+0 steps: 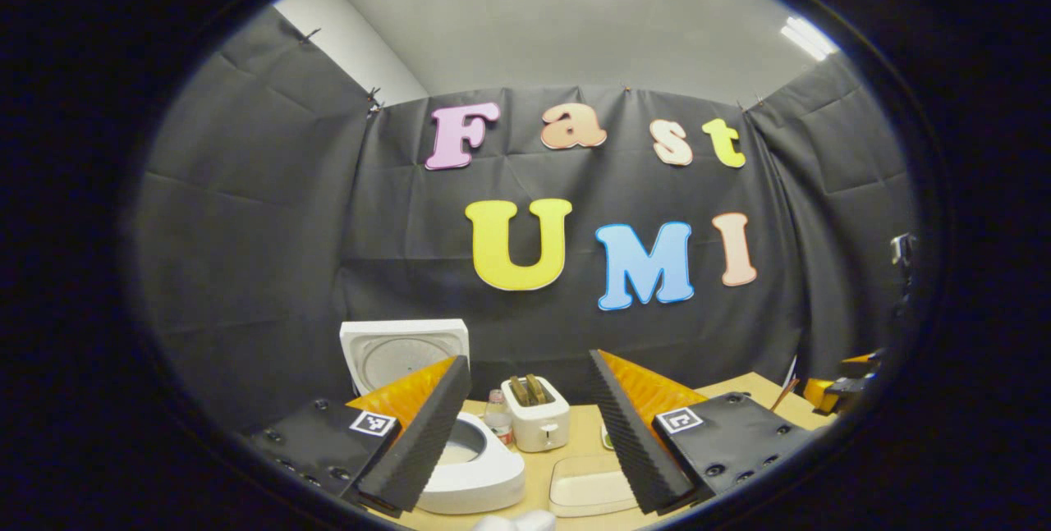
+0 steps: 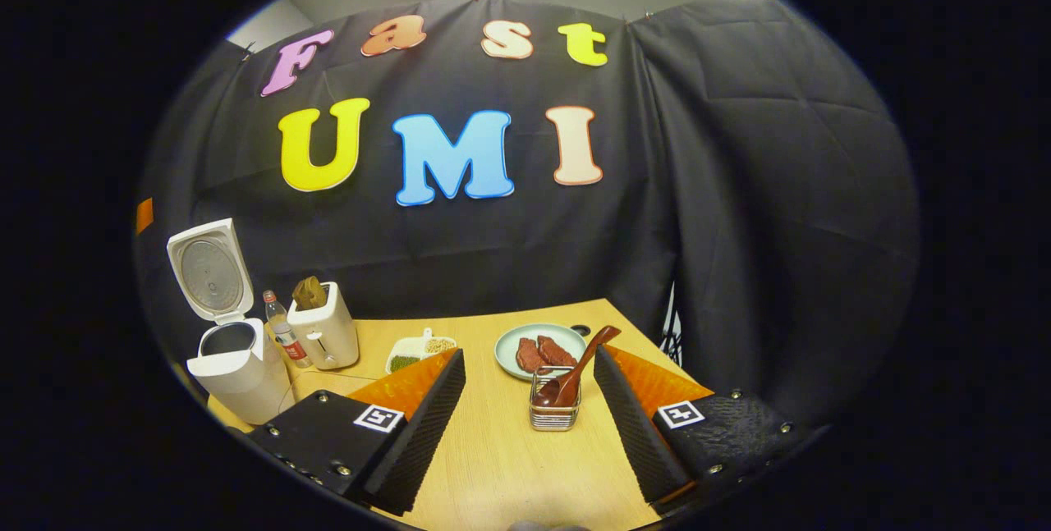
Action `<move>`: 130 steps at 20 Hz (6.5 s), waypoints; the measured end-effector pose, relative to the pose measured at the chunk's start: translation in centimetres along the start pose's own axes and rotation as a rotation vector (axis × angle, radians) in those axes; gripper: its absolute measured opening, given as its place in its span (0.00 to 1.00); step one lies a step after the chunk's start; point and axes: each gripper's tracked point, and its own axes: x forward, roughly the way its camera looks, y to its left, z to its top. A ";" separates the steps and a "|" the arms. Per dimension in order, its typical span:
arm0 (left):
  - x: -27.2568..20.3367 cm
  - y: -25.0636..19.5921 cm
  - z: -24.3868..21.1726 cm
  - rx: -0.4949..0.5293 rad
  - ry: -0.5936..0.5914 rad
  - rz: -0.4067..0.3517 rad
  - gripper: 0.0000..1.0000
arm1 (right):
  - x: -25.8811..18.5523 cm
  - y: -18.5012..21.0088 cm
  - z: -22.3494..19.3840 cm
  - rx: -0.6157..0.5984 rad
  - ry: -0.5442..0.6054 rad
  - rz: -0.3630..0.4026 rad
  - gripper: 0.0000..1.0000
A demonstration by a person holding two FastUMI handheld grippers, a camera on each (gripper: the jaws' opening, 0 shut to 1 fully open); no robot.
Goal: Close the left gripper, press the button to open the rice cooker; take a wooden spoon from the chopstick holder with the right hand, scoop a spoonful of rice and pour it into the rice cooker, then put the wooden spoon back into the chopstick holder.
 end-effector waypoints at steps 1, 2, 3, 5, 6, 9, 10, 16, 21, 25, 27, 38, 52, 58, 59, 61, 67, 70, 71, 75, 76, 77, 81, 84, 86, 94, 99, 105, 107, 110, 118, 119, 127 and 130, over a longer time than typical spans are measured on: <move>0.1 -0.3 -0.4 -0.001 0.005 0.001 0.99 | 1.7 -0.8 -1.4 0.008 0.019 -0.012 0.96; 0.3 -0.9 -0.9 -0.001 0.009 -0.004 0.99 | 3.4 -1.4 -2.3 0.024 0.032 -0.018 0.97; 0.4 -1.2 -1.7 0.005 0.028 -0.001 0.99 | 5.2 -2.0 -3.5 0.045 0.054 -0.024 0.97; 0.7 -2.1 -3.0 0.004 0.058 0.000 0.99 | 8.8 -3.2 -6.2 0.072 0.100 -0.028 0.97; 1.0 -2.4 -3.6 0.016 0.074 0.004 0.99 | 10.5 -3.8 -7.0 0.083 0.112 -0.032 0.97; 1.3 -2.9 -4.4 0.050 0.093 0.036 0.99 | 15.3 -5.8 -8.6 0.116 0.134 -0.045 0.97; 1.1 -3.3 -4.9 0.047 0.101 0.040 0.99 | 16.6 -6.1 -8.9 0.129 0.136 -0.042 0.97; 1.3 -4.6 -7.3 0.027 0.152 0.081 0.99 | 23.0 -6.8 -10.0 0.209 0.171 -0.036 0.97; 1.4 -5.0 -7.9 0.043 0.169 0.102 0.99 | 25.0 -6.7 -9.8 0.225 0.183 -0.030 0.97; 1.6 -5.2 -7.8 0.057 0.166 0.101 0.99 | 25.0 -6.3 -9.1 0.212 0.165 -0.004 0.82; 1.7 -5.2 -7.6 0.064 0.161 0.097 0.99 | 25.2 -7.9 -8.8 0.196 0.149 -0.058 0.53; 2.5 -4.7 -7.7 0.076 0.157 0.077 0.99 | 24.5 -6.4 -8.1 0.212 0.170 -0.027 0.16; 2.1 0.4 -7.0 0.065 0.110 0.090 0.99 | 16.7 3.4 6.0 0.092 -0.002 0.091 0.16; 0.6 3.6 -7.0 0.061 0.098 0.105 0.99 | 11.2 14.9 7.1 0.107 0.003 0.274 0.16; 0.3 4.1 -7.0 0.063 0.099 0.109 0.99 | 10.3 16.8 6.8 0.115 0.002 0.305 0.16; -0.1 5.4 -7.2 0.069 0.098 0.120 0.99 | 9.0 19.8 5.6 0.124 0.025 0.353 0.20; -0.8 6.7 -8.2 0.055 0.110 0.120 0.99 | 8.2 24.4 1.1 0.063 0.077 0.386 0.16; -1.2 6.9 -8.5 0.061 0.110 0.124 0.99 | 8.8 25.2 -0.4 -0.026 0.057 0.362 0.16; -1.4 7.1 -8.5 0.055 0.110 0.134 0.99 | 8.9 25.7 -1.1 -0.066 0.050 0.358 0.16; -2.0 6.9 -9.4 0.044 0.124 0.132 0.99 | 9.3 27.6 -3.7 -0.315 -0.026 0.347 0.16; -2.2 6.8 -9.6 0.039 0.124 0.131 0.99 | 9.2 28.0 -4.7 -0.355 -0.022 0.354 0.16; -2.3 6.7 -9.9 0.036 0.131 0.128 0.99 | 9.2 28.4 -5.9 -0.386 -0.024 0.356 0.16; -2.5 6.9 -10.8 0.034 0.149 0.130 0.99 | 9.7 28.7 -8.6 -0.507 -0.034 0.338 0.16; -2.6 7.3 -11.2 0.044 0.154 0.133 0.99 | 10.1 28.7 -10.4 -0.554 -0.018 0.334 0.16; -2.5 7.4 -11.5 0.044 0.161 0.135 0.99 | 10.4 28.6 -11.3 -0.558 -0.006 0.328 0.16; -2.4 8.6 -11.8 0.049 0.167 0.148 0.99 | 10.5 29.7 -14.0 -0.460 0.089 0.351 0.16; -2.4 9.2 -12.0 0.048 0.173 0.154 0.99 | 9.7 31.4 -15.0 -0.320 0.152 0.382 0.16; -2.5 9.6 -12.6 0.060 0.179 0.150 1.00 | 8.3 34.8 -15.7 -0.077 0.244 0.460 0.17; -2.5 9.8 -12.3 0.066 0.177 0.149 0.99 | 7.9 35.4 -15.9 0.054 0.289 0.479 0.17; -2.5 9.5 -12.2 0.062 0.172 0.139 0.99 | 8.8 35.2 -15.9 0.177 0.331 0.486 0.16; -2.1 8.8 -11.3 0.072 0.141 0.116 0.99 | 9.7 33.0 -16.2 0.420 0.408 0.479 0.16; -2.2 8.7 -11.2 0.073 0.139 0.115 0.99 | 9.8 32.8 -15.9 0.458 0.412 0.482 0.16; -2.1 8.5 -9.4 0.098 0.114 0.098 0.99 | 9.7 28.9 -10.9 0.660 0.350 0.475 0.16; -2.0 8.1 -9.2 0.101 0.107 0.087 0.99 | 9.9 27.4 -8.9 0.668 0.309 0.466 0.16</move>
